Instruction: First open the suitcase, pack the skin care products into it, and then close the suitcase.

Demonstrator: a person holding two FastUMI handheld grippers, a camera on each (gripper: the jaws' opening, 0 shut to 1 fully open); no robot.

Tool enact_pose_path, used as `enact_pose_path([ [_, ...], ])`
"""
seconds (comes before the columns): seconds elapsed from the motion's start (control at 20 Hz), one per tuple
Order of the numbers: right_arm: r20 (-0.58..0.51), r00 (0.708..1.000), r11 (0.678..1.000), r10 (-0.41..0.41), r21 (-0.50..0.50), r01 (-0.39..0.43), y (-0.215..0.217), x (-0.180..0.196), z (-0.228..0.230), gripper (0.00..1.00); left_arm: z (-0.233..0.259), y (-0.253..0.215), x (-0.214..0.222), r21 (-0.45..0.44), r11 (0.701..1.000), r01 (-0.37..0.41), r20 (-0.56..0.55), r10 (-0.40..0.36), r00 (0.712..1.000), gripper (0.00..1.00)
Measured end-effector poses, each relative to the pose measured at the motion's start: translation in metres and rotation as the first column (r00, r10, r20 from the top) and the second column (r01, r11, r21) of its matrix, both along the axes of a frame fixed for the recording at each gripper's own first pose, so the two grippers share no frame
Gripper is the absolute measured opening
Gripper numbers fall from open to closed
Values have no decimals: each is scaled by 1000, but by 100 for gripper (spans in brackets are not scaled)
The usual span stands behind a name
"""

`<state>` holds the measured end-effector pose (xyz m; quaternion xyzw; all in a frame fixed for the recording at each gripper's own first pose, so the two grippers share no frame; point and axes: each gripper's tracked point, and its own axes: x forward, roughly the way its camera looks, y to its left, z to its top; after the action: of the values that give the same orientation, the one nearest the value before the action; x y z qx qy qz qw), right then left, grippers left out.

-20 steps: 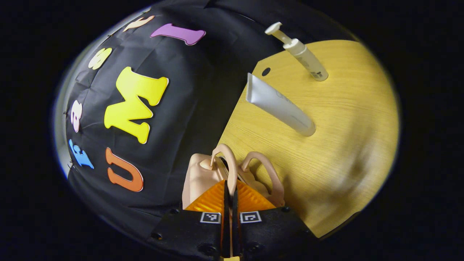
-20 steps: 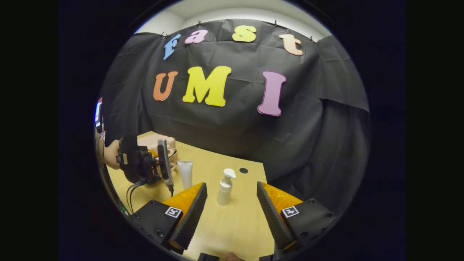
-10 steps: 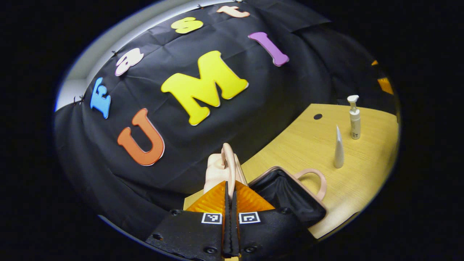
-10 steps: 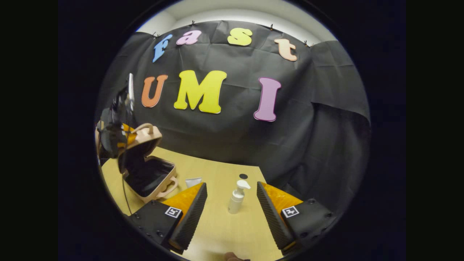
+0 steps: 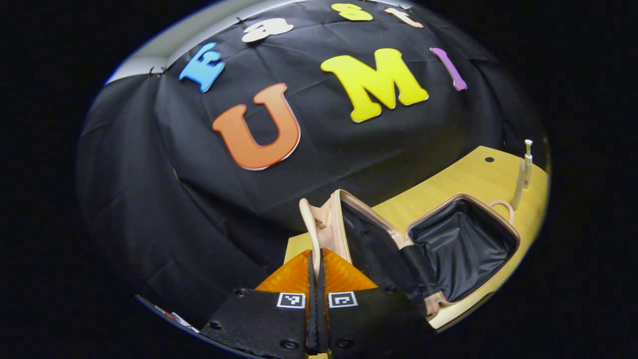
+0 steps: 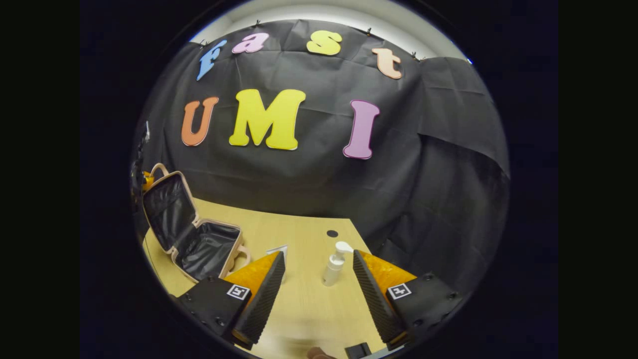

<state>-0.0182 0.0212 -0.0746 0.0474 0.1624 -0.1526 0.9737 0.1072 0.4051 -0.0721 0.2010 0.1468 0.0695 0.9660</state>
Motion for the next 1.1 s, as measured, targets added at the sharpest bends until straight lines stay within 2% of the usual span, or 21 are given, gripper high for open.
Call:
enact_pose_path([
  [0.2, -32, 999, 999, -8, -44, 6, 11, -8, 3, 81, -76, 47, 5, -115, 991, -68, -127, 53, 990, 3],
  [0.4, -76, 997, 997, -12, -81, 6, 14, -24, -5, 81, -135, 61, 3, -136, 989, -64, -221, 33, 975, 3],
  [0.7, -133, 990, 997, -55, -54, 48, 10, -45, -19, 81, -173, 75, 7, -202, 977, -70, -262, 14, 965, 3],
  [0.9, -149, 987, 997, -64, -62, 56, 4, -41, -25, 81, -186, 73, 4, -270, 958, -100, -272, 23, 962, 8],
  [1.0, -164, 984, 997, -66, -53, 58, 2, -35, -32, 82, -185, 79, 0, -274, 953, -128, -249, 58, 967, 12],
  [1.05, -173, 983, 997, -63, -48, 55, 3, -32, -35, 82, -185, 84, -4, -265, 953, -144, -246, 77, 966, 24],
  [1.1, -177, 983, 997, -57, -51, 49, 4, -30, -39, 82, -177, 92, -7, -238, 957, -169, -229, 113, 967, 30],
])
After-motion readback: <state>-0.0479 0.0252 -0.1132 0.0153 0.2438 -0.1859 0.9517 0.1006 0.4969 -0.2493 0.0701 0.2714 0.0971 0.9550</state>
